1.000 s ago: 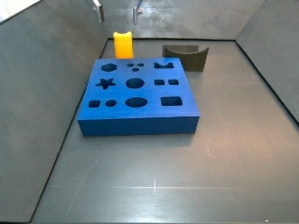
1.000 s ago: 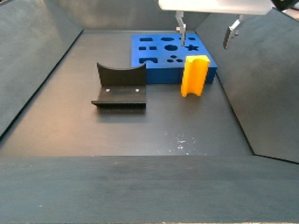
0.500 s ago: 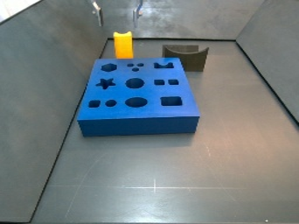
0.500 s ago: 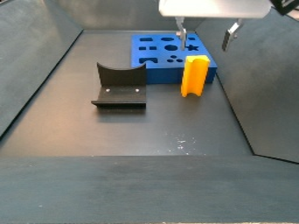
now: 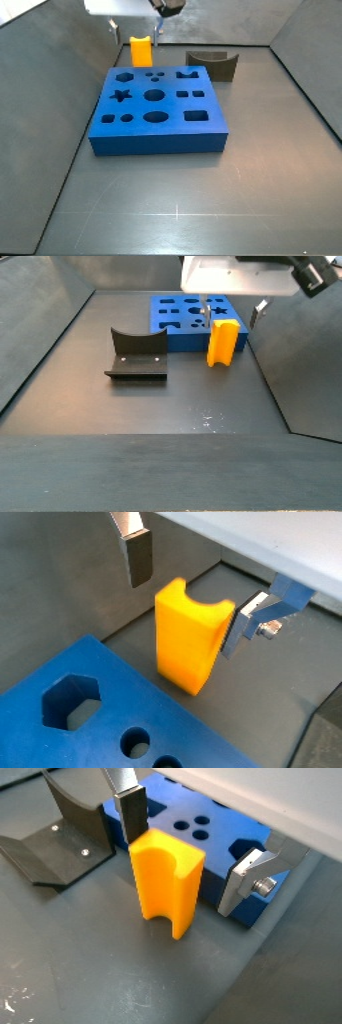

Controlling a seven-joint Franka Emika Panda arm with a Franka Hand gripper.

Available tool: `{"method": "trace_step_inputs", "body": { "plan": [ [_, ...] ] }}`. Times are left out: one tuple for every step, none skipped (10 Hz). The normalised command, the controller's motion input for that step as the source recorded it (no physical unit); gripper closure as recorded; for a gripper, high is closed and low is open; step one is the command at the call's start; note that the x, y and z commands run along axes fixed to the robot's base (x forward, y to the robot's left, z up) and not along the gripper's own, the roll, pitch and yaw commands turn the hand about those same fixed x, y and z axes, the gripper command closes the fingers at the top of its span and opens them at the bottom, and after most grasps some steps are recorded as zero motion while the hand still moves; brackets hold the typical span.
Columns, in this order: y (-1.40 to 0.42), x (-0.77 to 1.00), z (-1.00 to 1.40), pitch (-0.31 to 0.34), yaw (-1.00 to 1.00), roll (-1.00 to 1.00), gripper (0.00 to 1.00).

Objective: Pick up the arch object. Move up. Rotate the arch object. Move to above the board. Insert the arch object.
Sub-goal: Rotate the arch object, then move to above the board.

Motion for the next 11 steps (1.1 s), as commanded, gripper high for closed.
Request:
{"method": "trace_step_inputs", "body": {
  "plan": [
    [0.00,0.02,-0.59,-0.050,-0.02,-0.04,0.00],
    [0.00,0.03,-0.46,-0.051,-0.02,-0.04,0.00],
    [0.00,0.03,-0.41,-0.049,-0.01,-0.05,0.00],
    [0.00,0.03,-0.27,-0.044,-0.01,-0.05,0.00],
    [0.00,0.04,-0.22,-0.044,0.00,-0.06,0.00],
    [0.00,0.00,0.00,0.000,0.00,0.00,1.00],
    [0.12,0.30,1.00,0.258,-0.21,0.22,1.00],
    [0.12,0.29,1.00,0.271,-0.20,0.21,1.00],
    [0.12,0.27,1.00,0.271,-0.15,0.21,1.00],
    [0.10,0.25,1.00,0.202,-0.09,0.20,1.00],
    [0.10,0.23,1.00,0.151,-0.04,0.18,1.00]
  ]
}}
